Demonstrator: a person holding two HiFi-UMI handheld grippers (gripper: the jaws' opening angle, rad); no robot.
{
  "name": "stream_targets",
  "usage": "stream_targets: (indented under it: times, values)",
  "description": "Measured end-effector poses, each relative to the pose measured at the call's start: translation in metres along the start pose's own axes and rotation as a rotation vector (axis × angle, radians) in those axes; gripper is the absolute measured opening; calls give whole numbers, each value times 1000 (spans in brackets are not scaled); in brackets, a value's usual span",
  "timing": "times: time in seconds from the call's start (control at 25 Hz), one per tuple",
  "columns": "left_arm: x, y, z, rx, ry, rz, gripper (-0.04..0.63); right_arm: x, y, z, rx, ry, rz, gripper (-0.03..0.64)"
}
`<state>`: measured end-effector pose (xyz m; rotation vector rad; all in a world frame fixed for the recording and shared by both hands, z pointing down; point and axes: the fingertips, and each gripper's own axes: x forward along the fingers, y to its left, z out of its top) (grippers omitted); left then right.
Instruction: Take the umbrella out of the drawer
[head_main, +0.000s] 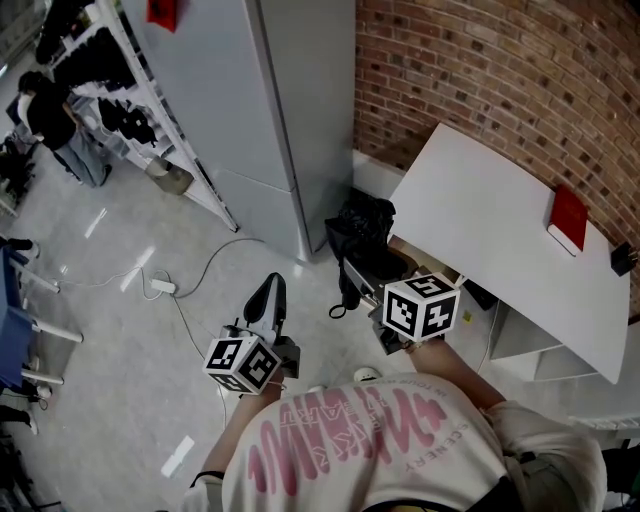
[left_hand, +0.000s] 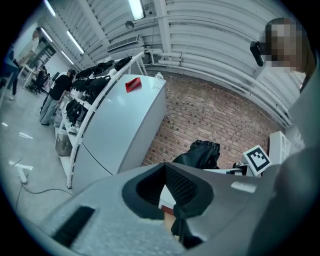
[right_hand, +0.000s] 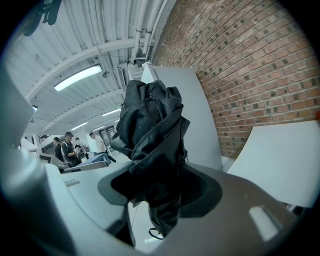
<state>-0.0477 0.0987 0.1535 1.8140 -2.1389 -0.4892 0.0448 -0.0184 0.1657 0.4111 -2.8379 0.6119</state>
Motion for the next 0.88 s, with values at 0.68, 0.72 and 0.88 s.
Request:
stream_targets:
  times: [0.68,0.72,0.88]
  values:
    - [-21,10,10,-9,-9,-44,5,-3,27,-10,-19,3,-35,241]
    - [-21,11,12,-8,-7,-46,5,-2,28,-8,-18,2,-38,241]
    - [-21,12,22,-7,-3,-52,5,1,34,-1,-12,0,-41,241]
